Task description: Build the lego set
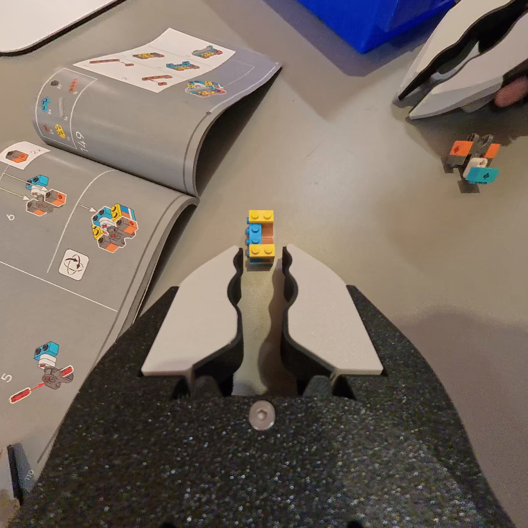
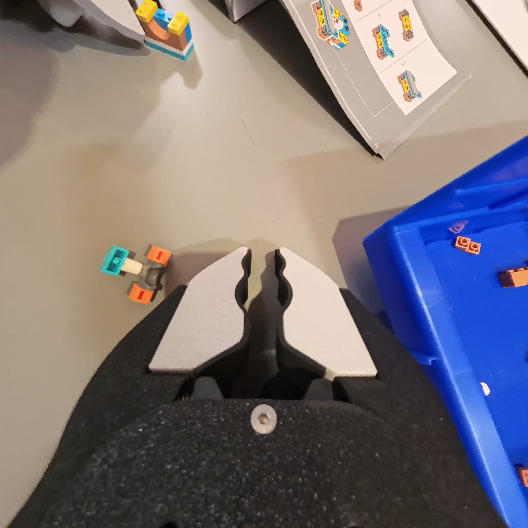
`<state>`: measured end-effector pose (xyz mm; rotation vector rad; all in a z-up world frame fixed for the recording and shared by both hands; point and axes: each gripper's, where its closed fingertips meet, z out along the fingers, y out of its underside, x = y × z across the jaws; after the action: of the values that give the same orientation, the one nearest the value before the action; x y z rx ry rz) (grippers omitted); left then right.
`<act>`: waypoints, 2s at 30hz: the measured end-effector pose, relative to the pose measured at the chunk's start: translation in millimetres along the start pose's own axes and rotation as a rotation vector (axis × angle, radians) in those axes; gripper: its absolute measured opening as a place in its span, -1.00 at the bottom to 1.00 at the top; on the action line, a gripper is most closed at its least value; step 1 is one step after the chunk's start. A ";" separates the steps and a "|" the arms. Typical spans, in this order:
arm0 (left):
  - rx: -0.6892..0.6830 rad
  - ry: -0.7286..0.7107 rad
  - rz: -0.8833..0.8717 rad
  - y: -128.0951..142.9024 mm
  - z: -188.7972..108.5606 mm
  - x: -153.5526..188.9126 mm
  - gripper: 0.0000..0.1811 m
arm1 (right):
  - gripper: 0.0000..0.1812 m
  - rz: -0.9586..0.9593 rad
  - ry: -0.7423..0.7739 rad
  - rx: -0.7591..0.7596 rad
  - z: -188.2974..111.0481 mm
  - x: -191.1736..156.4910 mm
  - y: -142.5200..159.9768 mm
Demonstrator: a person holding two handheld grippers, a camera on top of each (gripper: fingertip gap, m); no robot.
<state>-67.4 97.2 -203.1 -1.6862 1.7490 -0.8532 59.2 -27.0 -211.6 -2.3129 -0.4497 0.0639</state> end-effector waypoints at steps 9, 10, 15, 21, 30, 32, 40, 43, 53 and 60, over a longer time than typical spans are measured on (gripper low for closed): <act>-0.001 0.004 0.018 2.4 -2.9 2.7 -0.70 | -0.79 -0.064 0.037 0.051 -12.7 5.1 -7.4; -0.003 0.005 0.019 2.7 -2.7 2.8 -0.70 | -0.78 -0.080 0.036 0.063 -15.4 3.8 -9.7; -0.002 0.005 0.018 2.6 -2.7 2.6 -0.70 | -0.74 -0.213 0.019 0.096 -26.9 -8.9 -15.9; 0.008 0.008 0.028 1.5 -3.8 3.7 -0.70 | -0.67 -0.393 -0.059 0.113 -36.4 -33.8 -18.0; 0.011 0.017 0.036 1.3 -4.3 5.0 -0.69 | -0.60 -0.618 -0.280 0.107 -54.1 -74.0 -22.9; 0.010 0.016 0.040 1.4 -4.1 5.3 -0.69 | -0.57 -0.677 -0.308 0.055 -50.6 -77.1 -20.3; 0.021 0.029 0.026 0.3 -5.1 5.0 -0.69 | -0.51 -0.896 -0.383 -0.205 -26.8 -75.9 -3.8; 0.024 0.039 0.018 0.1 -5.8 5.0 -0.69 | -0.52 -0.932 -0.406 -0.283 -21.6 -74.2 2.2; 0.023 0.045 0.015 0.3 -5.8 5.4 -0.69 | -0.60 -0.830 -0.412 -0.250 -14.6 -76.5 4.4; 0.021 0.046 0.015 0.4 -5.7 5.4 -0.69 | -0.61 -0.635 -0.364 -0.020 -9.4 -78.1 -21.3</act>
<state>-72.4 92.1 -199.6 -1.6501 1.7743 -0.9076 -18.6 -46.1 -196.9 -2.0753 -1.3491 0.1689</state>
